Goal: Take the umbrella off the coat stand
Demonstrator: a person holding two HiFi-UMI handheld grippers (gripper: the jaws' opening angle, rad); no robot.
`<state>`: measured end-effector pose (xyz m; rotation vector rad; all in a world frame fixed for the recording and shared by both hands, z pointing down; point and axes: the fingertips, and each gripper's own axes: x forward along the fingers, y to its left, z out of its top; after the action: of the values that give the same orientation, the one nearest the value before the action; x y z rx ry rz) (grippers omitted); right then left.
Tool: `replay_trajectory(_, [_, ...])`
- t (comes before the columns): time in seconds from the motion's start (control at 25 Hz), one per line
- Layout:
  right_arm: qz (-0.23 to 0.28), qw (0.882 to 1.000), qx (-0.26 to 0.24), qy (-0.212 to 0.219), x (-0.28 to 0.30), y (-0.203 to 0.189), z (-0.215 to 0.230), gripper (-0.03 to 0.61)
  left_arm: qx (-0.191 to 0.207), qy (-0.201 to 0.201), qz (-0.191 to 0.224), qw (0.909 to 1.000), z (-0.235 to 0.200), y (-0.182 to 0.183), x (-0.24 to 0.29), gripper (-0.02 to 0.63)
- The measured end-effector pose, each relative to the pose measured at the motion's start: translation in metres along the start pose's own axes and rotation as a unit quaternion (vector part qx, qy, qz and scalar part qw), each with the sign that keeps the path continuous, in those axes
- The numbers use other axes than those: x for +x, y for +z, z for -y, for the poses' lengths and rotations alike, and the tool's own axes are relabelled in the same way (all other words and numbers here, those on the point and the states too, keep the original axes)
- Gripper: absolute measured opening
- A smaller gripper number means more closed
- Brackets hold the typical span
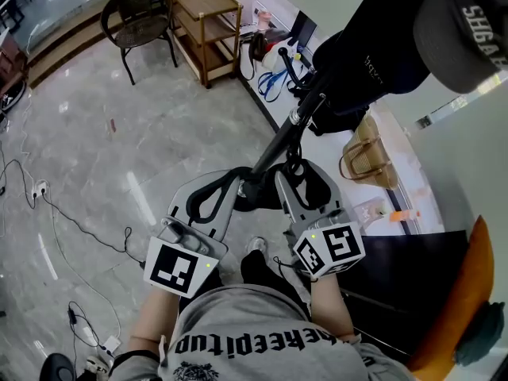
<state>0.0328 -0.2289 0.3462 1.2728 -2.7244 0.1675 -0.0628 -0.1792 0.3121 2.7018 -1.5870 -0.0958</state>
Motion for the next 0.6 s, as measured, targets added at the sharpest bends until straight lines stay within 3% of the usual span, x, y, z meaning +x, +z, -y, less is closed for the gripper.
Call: replay_trajectory(0.6, [0.014, 1.0, -0.012, -0.001, -0.008, 0.013, -0.026, 0.201, 0.009, -0.017, 0.008, 0.9998, 0.002, 0.011, -0.018, 0.017])
